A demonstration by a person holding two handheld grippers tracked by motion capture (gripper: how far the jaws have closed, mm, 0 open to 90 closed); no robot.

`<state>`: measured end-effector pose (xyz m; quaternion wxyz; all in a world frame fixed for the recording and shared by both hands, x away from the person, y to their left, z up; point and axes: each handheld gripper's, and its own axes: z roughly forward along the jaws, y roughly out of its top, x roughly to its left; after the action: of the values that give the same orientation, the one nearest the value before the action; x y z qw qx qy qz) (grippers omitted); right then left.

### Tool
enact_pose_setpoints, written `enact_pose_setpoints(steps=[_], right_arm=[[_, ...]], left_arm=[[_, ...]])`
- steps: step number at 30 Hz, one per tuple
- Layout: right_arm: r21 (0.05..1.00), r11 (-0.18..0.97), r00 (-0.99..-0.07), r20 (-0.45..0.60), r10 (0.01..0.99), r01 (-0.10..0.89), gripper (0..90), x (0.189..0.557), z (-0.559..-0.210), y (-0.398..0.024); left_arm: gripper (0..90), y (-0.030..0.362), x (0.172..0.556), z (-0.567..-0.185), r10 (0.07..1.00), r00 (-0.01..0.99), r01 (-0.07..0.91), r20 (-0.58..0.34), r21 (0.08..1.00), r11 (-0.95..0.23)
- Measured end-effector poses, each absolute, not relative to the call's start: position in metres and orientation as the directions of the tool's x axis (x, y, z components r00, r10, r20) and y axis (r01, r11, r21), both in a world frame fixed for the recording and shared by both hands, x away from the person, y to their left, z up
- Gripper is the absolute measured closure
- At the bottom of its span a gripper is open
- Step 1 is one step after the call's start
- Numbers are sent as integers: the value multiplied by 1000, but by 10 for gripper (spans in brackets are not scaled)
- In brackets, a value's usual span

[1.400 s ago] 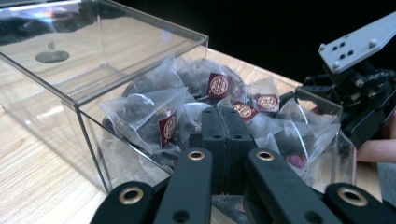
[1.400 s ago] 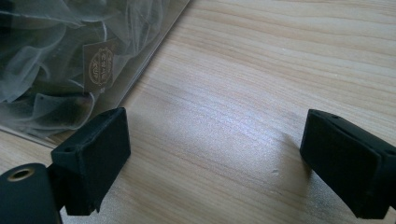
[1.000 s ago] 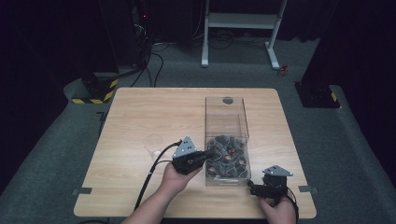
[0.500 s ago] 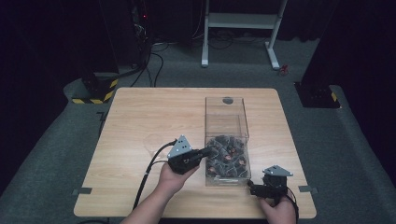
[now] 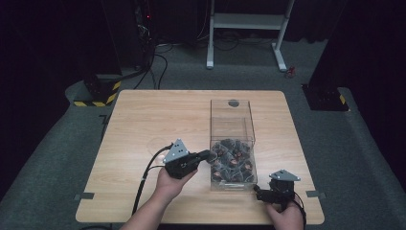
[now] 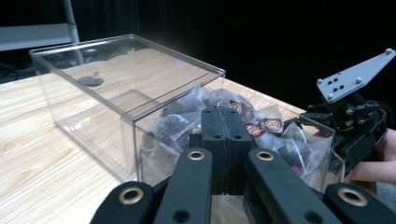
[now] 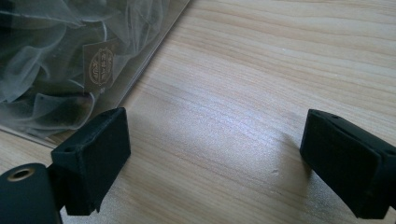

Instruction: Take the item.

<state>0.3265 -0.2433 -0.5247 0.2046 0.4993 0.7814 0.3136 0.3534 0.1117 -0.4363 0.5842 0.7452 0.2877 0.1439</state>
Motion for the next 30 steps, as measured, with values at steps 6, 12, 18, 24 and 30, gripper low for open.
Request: enact_pose_setpoints(steps=[6, 12, 18, 24, 30], right_arm=[[697, 309, -421, -10, 907, 648, 87, 326, -525, -243], [697, 309, -422, -10, 907, 647, 90, 326, -525, -243], [698, 309, -421, -11, 907, 647, 93, 326, -525, -243], [698, 307, -421, -10, 907, 647, 97, 326, -525, -243], [698, 307, -420, -10, 907, 647, 98, 326, -525, -243]], left_arm=[[900, 125, 351, -439, 615, 778, 263, -126, 955, -137], [900, 136, 351, -441, 630, 766, 270, -132, 954, -129], [900, 145, 352, -439, 646, 755, 257, -112, 957, -134], [900, 158, 352, -437, 661, 741, 259, -122, 959, -113], [900, 169, 350, -438, 675, 726, 267, -131, 958, -101]])
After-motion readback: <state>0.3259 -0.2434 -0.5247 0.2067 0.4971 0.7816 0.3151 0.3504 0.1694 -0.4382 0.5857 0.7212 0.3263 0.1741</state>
